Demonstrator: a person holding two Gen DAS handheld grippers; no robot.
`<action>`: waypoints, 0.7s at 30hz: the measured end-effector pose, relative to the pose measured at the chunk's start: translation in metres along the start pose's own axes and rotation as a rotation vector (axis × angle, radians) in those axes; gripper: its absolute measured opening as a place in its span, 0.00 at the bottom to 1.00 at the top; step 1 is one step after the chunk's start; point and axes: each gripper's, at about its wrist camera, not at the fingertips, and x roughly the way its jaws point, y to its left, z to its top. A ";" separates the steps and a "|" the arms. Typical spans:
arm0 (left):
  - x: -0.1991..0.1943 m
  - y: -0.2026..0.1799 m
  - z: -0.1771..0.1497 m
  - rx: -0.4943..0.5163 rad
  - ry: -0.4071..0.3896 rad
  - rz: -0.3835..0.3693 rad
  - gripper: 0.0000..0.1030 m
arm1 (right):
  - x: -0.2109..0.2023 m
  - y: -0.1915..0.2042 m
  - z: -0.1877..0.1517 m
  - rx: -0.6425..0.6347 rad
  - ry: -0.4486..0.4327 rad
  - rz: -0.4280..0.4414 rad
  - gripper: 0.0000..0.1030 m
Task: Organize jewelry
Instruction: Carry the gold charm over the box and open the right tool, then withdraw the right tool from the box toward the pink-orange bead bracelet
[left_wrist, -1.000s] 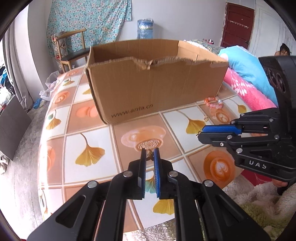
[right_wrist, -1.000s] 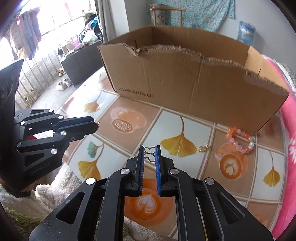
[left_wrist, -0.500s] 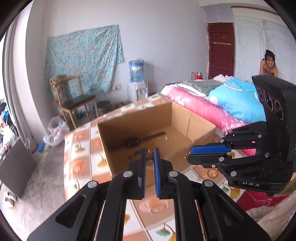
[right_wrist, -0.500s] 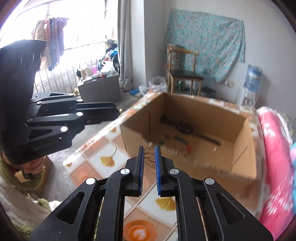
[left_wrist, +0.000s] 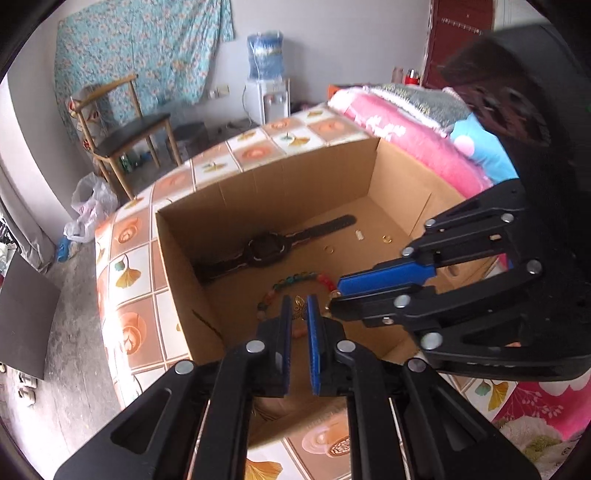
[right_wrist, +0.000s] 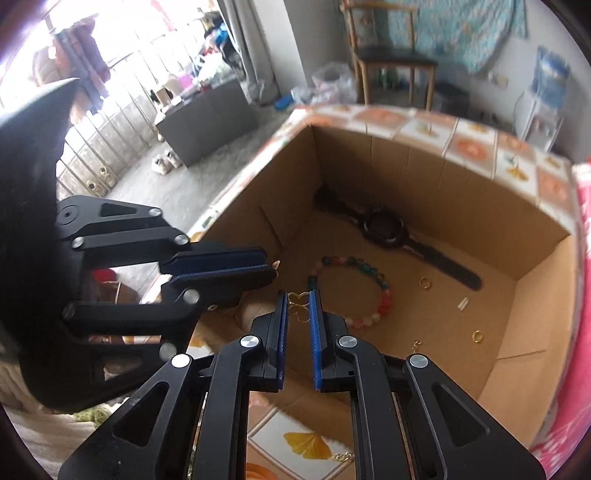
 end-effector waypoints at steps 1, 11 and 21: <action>0.006 0.000 0.003 0.006 0.025 0.008 0.08 | 0.006 -0.004 0.004 0.019 0.020 0.003 0.09; 0.041 0.013 0.007 -0.031 0.150 0.015 0.09 | 0.023 -0.040 0.023 0.155 0.073 0.033 0.17; 0.012 0.014 -0.001 -0.060 0.091 0.030 0.16 | -0.003 -0.037 0.016 0.128 0.007 -0.010 0.28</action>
